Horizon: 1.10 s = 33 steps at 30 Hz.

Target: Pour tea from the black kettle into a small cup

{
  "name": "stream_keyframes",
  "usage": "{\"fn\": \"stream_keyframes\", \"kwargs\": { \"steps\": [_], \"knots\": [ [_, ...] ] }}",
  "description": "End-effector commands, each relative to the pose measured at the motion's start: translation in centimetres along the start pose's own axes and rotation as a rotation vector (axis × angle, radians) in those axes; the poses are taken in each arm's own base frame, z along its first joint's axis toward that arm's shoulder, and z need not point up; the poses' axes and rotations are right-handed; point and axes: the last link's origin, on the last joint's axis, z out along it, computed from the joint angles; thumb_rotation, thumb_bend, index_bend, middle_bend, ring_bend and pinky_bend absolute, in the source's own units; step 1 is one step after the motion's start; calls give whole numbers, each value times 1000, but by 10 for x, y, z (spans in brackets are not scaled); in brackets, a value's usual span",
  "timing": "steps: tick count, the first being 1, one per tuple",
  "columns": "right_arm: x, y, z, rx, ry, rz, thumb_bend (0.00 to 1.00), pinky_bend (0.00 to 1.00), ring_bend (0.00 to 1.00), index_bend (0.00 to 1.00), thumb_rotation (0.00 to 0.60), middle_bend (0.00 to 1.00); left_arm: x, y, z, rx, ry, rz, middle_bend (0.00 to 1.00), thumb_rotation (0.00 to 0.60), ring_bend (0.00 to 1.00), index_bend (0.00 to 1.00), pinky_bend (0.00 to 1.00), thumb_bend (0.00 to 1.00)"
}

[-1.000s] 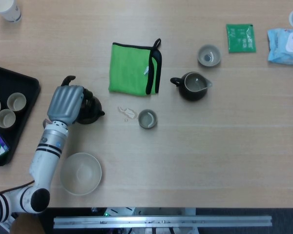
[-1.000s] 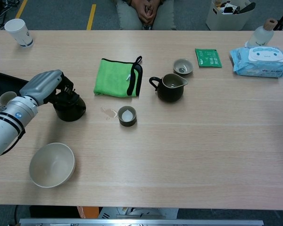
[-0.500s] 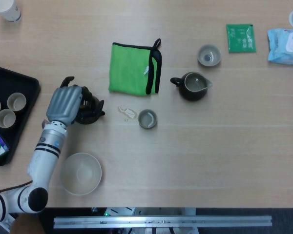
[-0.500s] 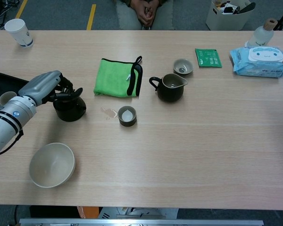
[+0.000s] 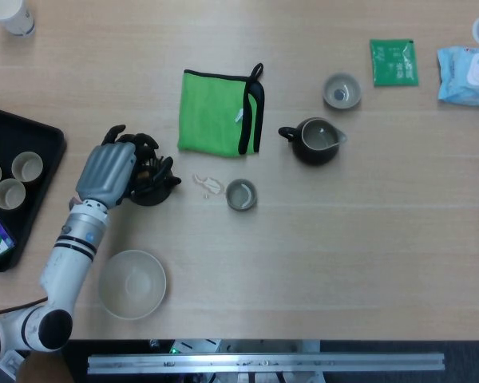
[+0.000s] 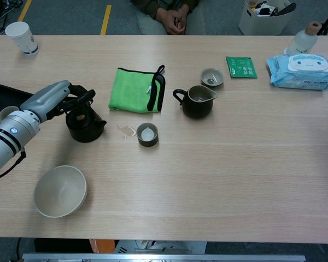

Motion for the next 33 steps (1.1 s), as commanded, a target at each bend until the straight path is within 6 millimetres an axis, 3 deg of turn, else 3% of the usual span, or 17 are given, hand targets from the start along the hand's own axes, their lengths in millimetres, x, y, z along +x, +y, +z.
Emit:
{"fn": "stream_keyframes", "kwargs": {
  "steps": [1,12,17,27,29,31,33],
  "knots": [
    [0,0,0,-1,1,0,200,195,98,101,600,188,0,0,0,3,-15,-1,248,3,180,217,60,247],
    [2,-1,1,0,4,1,200,195,98,101,600,188,4,-1,-3,-1,-20,10,74,0,3,69,17,245],
    [2,-2,1,0,4,0,200,195,99,100,600,188,8,-2,-4,-7,8,40,7,0,0,31,0,245],
    [4,0,2,-10,9,0,200,196,98,101,600,188,18,0,-10,-34,64,87,0,12,0,31,0,245],
    [4,1,2,-15,11,2,200,195,99,101,600,188,22,1,-15,-41,82,110,0,119,0,31,0,245],
    [5,2,2,-19,15,4,200,196,99,101,600,188,27,2,-21,-51,102,143,2,276,0,31,0,245],
    [5,3,1,-22,28,8,200,196,98,101,600,188,31,2,-29,-55,121,140,12,389,0,32,0,244]
  ]
}}
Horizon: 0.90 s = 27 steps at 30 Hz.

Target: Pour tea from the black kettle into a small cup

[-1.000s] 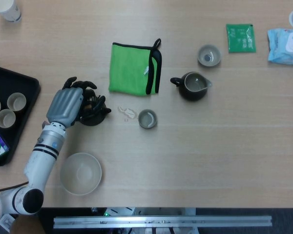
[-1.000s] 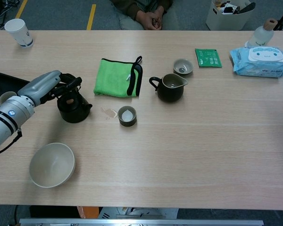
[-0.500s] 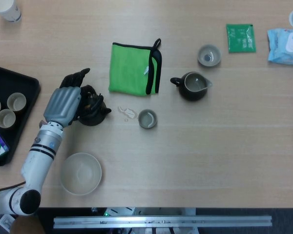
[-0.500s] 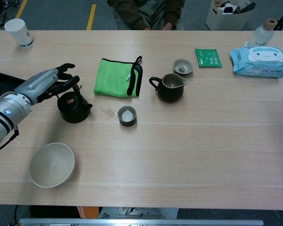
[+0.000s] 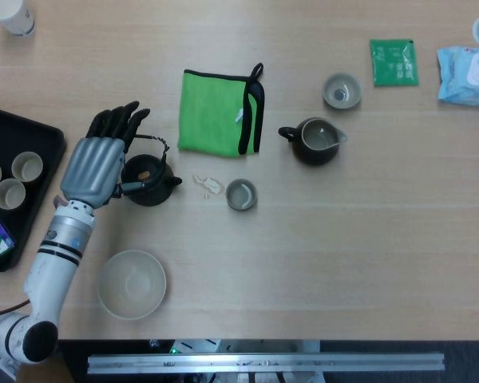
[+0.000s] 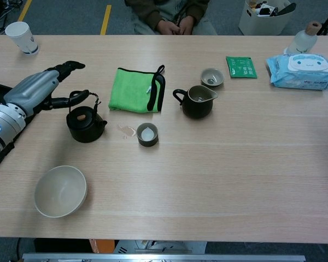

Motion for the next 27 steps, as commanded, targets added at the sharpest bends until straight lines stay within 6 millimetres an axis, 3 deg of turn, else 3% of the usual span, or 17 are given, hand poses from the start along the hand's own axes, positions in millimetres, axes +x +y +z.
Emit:
{"fn": "stream_keyframes", "kwargs": {
  "steps": [1,3,10,15,27],
  "knots": [
    [1,1,-1,-4,20,6,200,196,98,100,600,188,9,-1,-13,-5,34,8,26,493,0,33,0,245],
    [1,2,-3,-6,47,15,200,196,98,101,600,188,15,-4,-21,-6,56,13,42,598,0,37,0,245],
    [-2,7,-12,-3,142,14,201,196,98,101,600,188,33,-16,-46,5,144,47,72,600,0,78,0,245],
    [-8,16,-26,-32,183,28,201,196,98,100,600,188,48,-30,-77,38,220,94,85,600,0,122,0,245],
    [-7,28,-46,-80,199,27,201,196,99,101,600,188,52,-47,-123,110,282,115,85,600,0,122,0,245]
  ]
}}
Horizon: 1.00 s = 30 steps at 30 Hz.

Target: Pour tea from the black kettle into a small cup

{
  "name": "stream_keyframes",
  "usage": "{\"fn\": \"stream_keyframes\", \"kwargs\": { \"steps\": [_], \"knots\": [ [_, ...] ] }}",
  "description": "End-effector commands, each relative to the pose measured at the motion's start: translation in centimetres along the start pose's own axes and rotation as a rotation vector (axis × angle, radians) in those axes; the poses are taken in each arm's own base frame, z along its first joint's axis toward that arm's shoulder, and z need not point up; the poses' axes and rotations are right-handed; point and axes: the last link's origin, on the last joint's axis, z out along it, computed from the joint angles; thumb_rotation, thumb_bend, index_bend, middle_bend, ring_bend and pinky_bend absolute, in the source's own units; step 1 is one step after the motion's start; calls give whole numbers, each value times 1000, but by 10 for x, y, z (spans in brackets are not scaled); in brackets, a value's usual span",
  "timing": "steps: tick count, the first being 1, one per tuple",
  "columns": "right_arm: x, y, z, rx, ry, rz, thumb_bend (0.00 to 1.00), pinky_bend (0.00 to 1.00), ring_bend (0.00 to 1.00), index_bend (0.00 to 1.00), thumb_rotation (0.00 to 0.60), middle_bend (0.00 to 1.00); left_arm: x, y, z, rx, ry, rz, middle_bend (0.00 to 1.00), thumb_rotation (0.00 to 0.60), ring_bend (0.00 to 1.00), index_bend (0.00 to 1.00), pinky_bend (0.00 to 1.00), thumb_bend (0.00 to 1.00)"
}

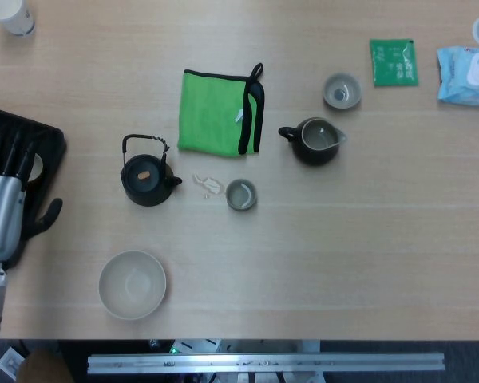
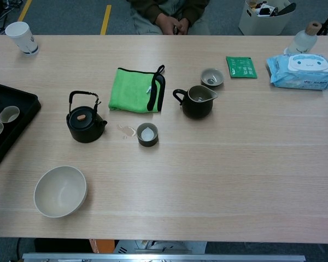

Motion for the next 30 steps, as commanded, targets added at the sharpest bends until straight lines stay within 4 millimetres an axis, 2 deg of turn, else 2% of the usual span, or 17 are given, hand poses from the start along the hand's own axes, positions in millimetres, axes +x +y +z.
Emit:
{"fn": "stream_keyframes", "kwargs": {
  "steps": [1,14,30],
  "knots": [
    [0,1,-2,-4,-6,0,201,196,98,101,600,188,1,-4,-10,17,7,-3,85,600,0,122,0,245],
    [-1,4,0,62,-30,6,200,195,98,101,600,188,6,-14,-30,58,-10,27,85,600,0,122,0,245],
    [4,-5,1,115,4,6,200,196,98,101,600,188,7,-13,-34,86,-3,26,85,600,0,123,0,244]
  ]
}}
